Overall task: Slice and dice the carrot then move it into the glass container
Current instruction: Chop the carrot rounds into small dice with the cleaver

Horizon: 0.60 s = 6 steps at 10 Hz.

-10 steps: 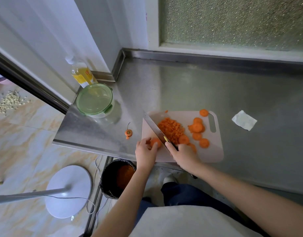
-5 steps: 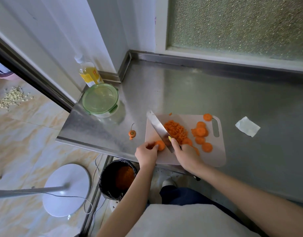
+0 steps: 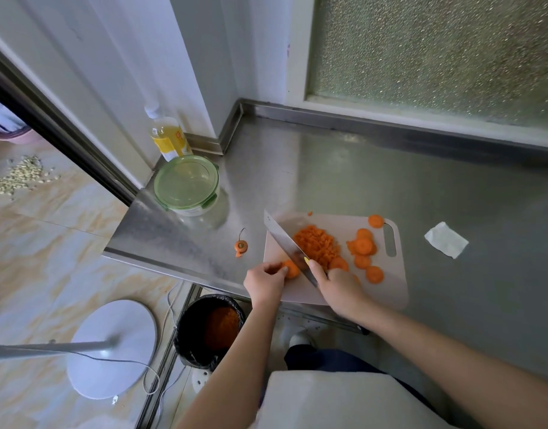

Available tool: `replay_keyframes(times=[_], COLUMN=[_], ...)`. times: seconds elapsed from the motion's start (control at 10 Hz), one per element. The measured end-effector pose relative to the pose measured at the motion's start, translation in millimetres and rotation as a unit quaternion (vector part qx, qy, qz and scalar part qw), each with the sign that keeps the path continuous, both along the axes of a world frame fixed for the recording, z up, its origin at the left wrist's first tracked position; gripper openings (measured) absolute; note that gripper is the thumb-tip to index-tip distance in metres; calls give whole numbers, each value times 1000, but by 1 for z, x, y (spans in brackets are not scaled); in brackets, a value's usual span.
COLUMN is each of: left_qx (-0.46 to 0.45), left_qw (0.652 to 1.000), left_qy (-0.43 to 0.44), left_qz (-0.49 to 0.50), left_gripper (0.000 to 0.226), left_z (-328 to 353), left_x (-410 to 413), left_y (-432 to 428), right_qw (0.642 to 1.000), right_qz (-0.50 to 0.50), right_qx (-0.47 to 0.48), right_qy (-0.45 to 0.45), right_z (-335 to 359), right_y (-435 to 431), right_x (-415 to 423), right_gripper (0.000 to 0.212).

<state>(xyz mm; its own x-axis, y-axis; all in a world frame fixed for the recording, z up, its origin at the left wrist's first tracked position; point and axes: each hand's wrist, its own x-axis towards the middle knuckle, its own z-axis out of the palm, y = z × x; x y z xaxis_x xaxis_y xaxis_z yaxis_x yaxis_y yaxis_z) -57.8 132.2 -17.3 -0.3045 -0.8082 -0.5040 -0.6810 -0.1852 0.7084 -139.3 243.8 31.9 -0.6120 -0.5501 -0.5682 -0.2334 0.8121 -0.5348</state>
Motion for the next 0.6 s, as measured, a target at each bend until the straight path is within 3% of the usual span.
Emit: replay_keyframes(times=[0.2, 0.3, 0.4, 0.5, 0.6], left_qx=[10, 16, 25, 24, 24], left_qw=[1000, 1000, 1000, 1000, 1000], left_qy=[4, 0, -3, -9, -8], left_qz=[4, 2, 1, -3, -6], left_gripper=[21, 20, 17, 14, 13], left_z=[-1, -1, 0, 0, 1], left_x=[0, -1, -2, -3, -3], left_y=[-1, -1, -4, -4, -4], right_qw=[998, 998, 994, 988, 993], right_qz=[45, 15, 63, 125, 76], right_qx=[33, 59, 85, 85, 87], right_qy=[-5, -6, 23, 41, 10], right_z=[8, 0, 3, -7, -10], right_y=[-4, -6, -13, -14, -15], right_x=[-2, 1, 6, 7, 5], right_gripper=[64, 67, 47, 66, 52])
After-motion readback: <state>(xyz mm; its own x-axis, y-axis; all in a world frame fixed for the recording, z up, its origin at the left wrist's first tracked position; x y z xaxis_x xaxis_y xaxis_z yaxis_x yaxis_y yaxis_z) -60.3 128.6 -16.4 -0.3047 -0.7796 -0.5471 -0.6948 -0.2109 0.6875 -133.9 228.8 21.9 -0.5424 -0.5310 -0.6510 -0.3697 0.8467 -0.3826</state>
